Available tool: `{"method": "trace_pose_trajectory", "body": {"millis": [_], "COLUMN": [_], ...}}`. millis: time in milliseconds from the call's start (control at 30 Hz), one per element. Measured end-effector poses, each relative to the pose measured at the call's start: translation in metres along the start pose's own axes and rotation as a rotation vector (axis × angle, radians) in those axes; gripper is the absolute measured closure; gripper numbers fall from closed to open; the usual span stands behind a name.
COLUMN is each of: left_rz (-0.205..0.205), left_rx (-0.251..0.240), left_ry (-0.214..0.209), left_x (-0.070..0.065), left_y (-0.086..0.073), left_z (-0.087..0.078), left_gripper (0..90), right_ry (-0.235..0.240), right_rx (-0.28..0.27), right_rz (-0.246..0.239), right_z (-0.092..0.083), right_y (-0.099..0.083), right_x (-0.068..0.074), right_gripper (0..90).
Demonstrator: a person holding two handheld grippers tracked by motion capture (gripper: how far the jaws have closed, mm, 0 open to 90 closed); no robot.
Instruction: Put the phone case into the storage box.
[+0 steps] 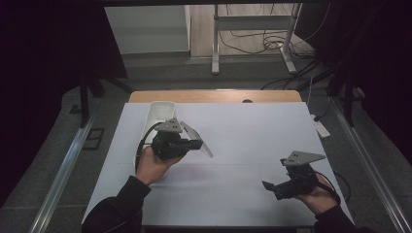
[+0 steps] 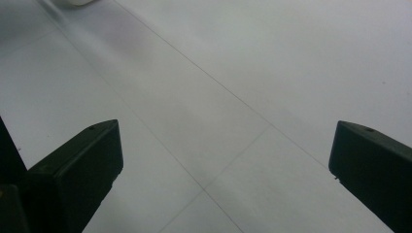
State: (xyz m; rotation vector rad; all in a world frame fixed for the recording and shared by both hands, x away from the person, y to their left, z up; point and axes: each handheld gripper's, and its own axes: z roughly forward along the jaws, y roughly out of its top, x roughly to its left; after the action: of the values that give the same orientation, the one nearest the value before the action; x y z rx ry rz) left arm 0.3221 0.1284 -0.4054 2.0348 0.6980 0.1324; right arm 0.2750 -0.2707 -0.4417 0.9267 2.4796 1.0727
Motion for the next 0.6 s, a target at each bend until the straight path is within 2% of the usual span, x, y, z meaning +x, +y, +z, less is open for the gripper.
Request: {"method": "trace_pose_trajectory", "body": {"millis": [300,600], "left_rz": [-0.026,-0.037], "left_rx": [0.007,0.008], "left_ry": [0.053,0.081], "left_x": [0.012,0.02], "left_y": [0.002,0.005], "left_z": [-0.008,-0.013], "left_gripper": [88.3,88.3], "right_ry": [-0.043,-0.085], "right_rx": [-0.004,0.004], "right_rz": [0.05,0.096], "right_z": [-0.012,-0.022], "right_y": [-0.016,-0.029], "right_x": [-0.007,-0.013], "right_gripper": [0.0,0.0]}}
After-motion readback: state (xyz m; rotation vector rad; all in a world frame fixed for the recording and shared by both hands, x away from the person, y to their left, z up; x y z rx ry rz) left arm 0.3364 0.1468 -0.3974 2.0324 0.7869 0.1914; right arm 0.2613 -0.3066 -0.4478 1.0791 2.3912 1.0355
